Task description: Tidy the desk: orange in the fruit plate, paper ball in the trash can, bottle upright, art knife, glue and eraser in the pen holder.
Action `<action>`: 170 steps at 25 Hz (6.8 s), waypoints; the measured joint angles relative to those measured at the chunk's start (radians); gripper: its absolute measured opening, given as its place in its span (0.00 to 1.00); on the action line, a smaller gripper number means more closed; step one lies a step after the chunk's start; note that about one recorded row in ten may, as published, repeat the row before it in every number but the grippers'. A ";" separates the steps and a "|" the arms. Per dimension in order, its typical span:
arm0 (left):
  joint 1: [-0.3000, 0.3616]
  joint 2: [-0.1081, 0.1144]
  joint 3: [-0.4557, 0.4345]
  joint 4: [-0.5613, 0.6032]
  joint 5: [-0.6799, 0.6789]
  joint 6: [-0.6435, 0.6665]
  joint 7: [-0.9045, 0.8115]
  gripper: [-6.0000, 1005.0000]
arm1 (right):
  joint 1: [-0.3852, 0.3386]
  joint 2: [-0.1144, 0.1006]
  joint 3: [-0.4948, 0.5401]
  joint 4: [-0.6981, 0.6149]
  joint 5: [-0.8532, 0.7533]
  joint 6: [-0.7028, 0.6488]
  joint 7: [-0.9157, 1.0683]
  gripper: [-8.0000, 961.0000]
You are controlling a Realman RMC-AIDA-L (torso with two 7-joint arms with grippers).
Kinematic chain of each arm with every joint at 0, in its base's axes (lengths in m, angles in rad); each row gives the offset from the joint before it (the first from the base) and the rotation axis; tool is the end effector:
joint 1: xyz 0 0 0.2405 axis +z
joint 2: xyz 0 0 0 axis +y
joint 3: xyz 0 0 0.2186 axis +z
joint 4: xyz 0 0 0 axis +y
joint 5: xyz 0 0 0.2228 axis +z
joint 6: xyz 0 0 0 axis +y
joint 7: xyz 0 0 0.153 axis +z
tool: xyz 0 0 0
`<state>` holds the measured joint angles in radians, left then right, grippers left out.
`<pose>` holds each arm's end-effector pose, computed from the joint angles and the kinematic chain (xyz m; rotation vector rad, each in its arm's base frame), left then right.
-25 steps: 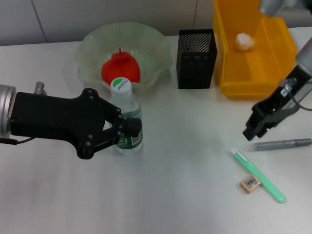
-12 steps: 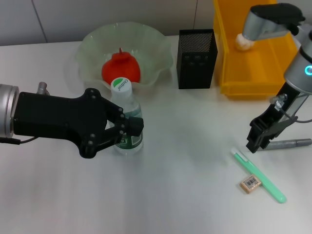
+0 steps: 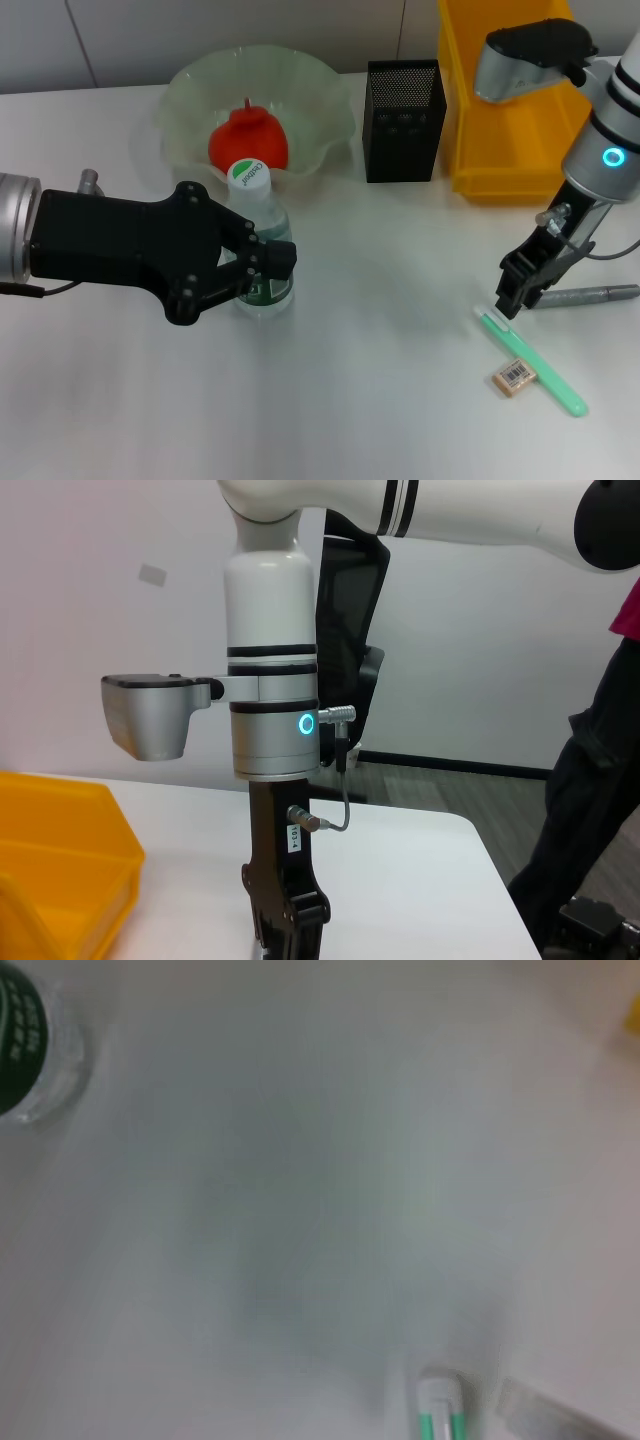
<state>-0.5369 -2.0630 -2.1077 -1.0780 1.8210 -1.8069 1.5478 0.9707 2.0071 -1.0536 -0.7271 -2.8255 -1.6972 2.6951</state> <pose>-0.1350 0.3135 0.0373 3.0335 0.1339 0.6744 0.1933 0.3661 0.0185 -2.3752 1.5248 -0.8345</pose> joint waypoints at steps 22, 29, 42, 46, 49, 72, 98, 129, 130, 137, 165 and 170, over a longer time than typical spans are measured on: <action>0.003 0.001 -0.002 0.026 -0.011 0.001 0.012 0.02 | 0.005 0.018 -0.001 0.048 -0.004 0.036 -0.026 0.29; 0.008 0.000 -0.001 0.028 -0.013 0.001 0.020 0.02 | 0.005 0.018 -0.019 0.076 -0.006 0.058 -0.029 0.29; 0.004 0.001 -0.001 0.037 -0.022 0.001 0.020 0.02 | 0.004 0.024 -0.042 0.081 -0.006 0.072 -0.039 0.29; 0.005 0.001 -0.001 0.037 -0.025 0.001 0.020 0.02 | 0.002 0.024 -0.042 0.081 -0.006 0.073 -0.041 0.29; 0.006 0.001 -0.001 0.037 -0.025 0.001 0.020 0.02 | 0.001 0.024 -0.042 0.082 -0.006 0.076 -0.041 0.28; 0.009 0.000 -0.016 0.040 -0.027 -0.005 0.021 0.02 | -0.005 0.029 -0.050 0.098 -0.007 0.096 -0.053 0.28; 0.012 0.001 -0.024 0.052 -0.039 -0.007 0.021 0.02 | -0.004 0.028 -0.052 0.125 -0.016 0.116 -0.063 0.28; 0.022 0.001 -0.027 0.052 -0.052 -0.008 0.020 0.02 | -0.030 0.034 -0.053 0.042 -0.025 0.071 -0.067 0.20; 0.022 0.001 -0.027 0.052 -0.053 -0.008 0.020 0.02 | -0.045 0.038 -0.053 -0.007 -0.025 0.052 -0.067 0.20; 0.025 0.002 -0.028 0.052 -0.077 -0.008 0.020 0.02 | -0.091 0.041 -0.041 -0.172 -0.020 -0.013 -0.069 0.20; 0.043 0.001 -0.080 0.053 -0.143 -0.008 0.011 0.02 | -0.179 0.008 0.231 -0.511 0.404 0.275 -0.414 0.21; 0.043 0.001 -0.095 0.054 -0.144 -0.008 0.011 0.02 | -0.181 0.007 0.233 -0.489 0.427 0.368 -0.470 0.21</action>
<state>-0.4937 -2.0625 -2.2031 -1.0243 1.6766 -1.8146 1.5585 0.7894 2.0139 -0.8204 -1.2158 -2.3990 -1.3297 2.2255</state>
